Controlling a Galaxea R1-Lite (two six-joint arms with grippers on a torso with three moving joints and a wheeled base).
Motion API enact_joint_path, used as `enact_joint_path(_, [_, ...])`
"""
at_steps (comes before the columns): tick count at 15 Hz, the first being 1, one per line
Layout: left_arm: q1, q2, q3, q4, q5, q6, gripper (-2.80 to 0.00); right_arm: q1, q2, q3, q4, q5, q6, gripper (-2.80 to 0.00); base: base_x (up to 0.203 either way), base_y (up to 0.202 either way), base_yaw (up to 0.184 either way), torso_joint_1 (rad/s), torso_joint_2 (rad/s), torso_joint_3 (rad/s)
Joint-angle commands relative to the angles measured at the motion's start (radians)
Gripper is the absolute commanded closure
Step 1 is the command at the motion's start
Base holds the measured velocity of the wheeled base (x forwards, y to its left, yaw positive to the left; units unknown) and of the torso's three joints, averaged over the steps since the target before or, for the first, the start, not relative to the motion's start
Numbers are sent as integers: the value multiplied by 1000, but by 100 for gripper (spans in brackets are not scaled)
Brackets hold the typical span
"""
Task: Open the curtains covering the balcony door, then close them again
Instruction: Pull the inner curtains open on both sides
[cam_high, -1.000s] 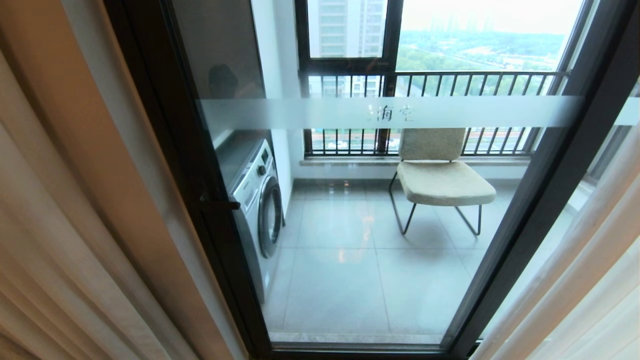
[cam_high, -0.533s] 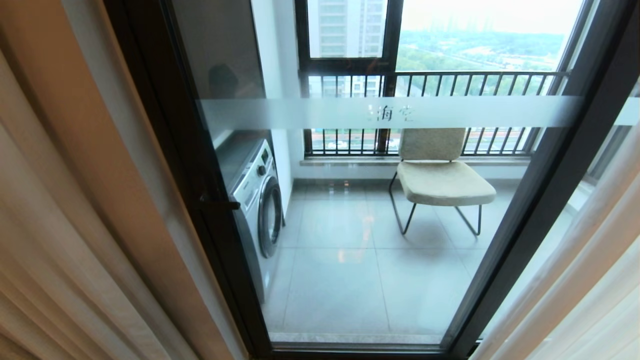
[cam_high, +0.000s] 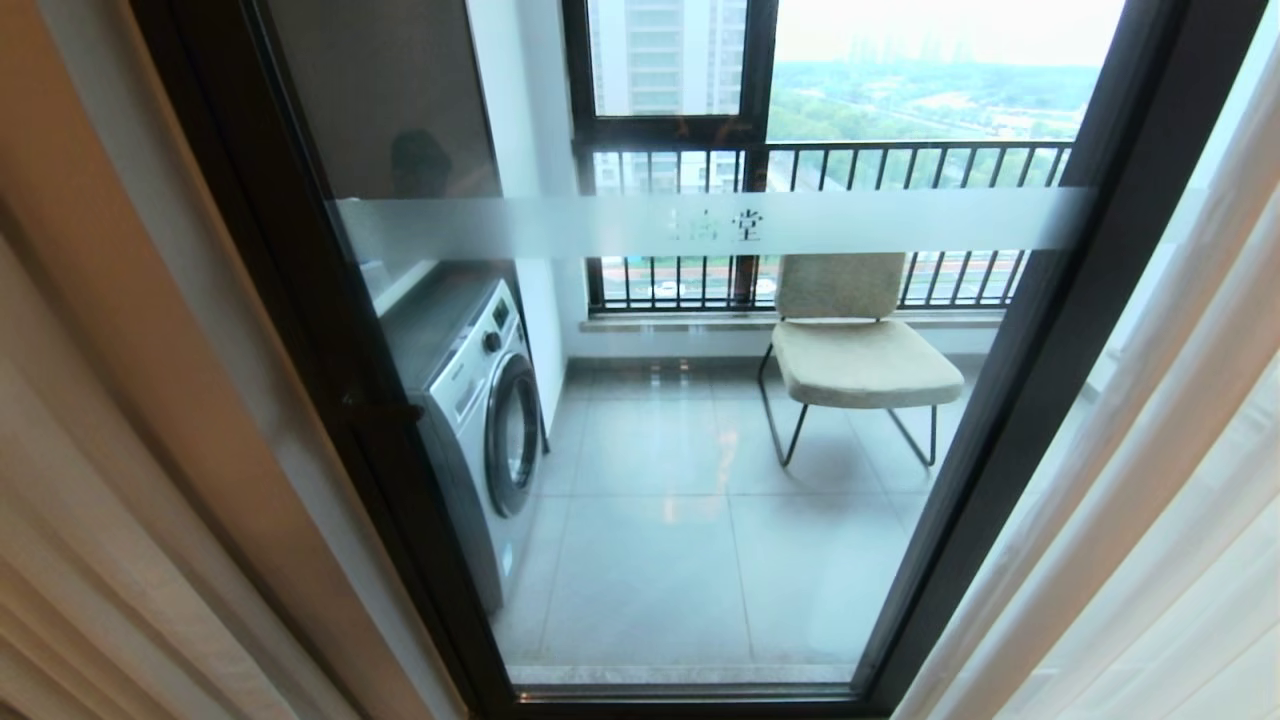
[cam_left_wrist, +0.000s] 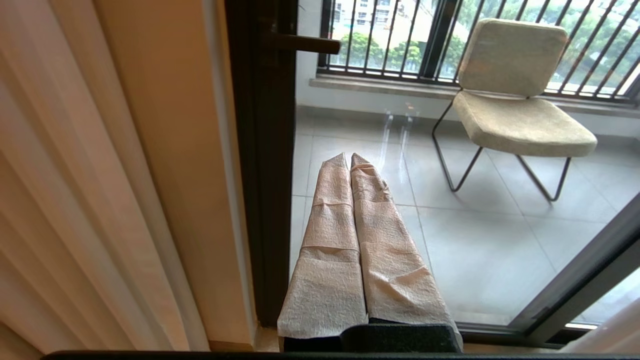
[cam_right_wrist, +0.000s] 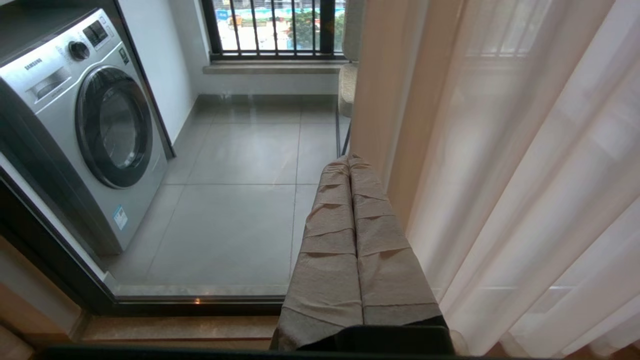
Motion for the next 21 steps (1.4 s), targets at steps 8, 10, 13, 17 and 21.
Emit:
enact_joint_path(8, [-1, -2, 0, -1, 1, -1, 0, -1, 1, 0, -1, 0, -1, 0, 0, -190, 2, 2, 2, 4])
enact_joint_path(10, [0, -2, 0, -1, 1, -1, 0, -1, 1, 0, -1, 0, -1, 0, 0, -189, 4, 3, 4, 2])
enact_joint_path(13, [0, -2, 0, -1, 1, -1, 0, -1, 1, 0, -1, 0, -1, 0, 0, -190, 3, 4, 3, 3])
enact_joint_path(17, [-1, -2, 0, -1, 1, -2, 0, 1, 1, 0, -1, 0, -1, 0, 0, -189, 1, 3, 2, 5])
enact_joint_path(21, [-1, -2, 0, -1, 1, -2, 0, -1, 1, 0, -1, 0, -1, 0, 0, -53, -1, 1, 0, 1])
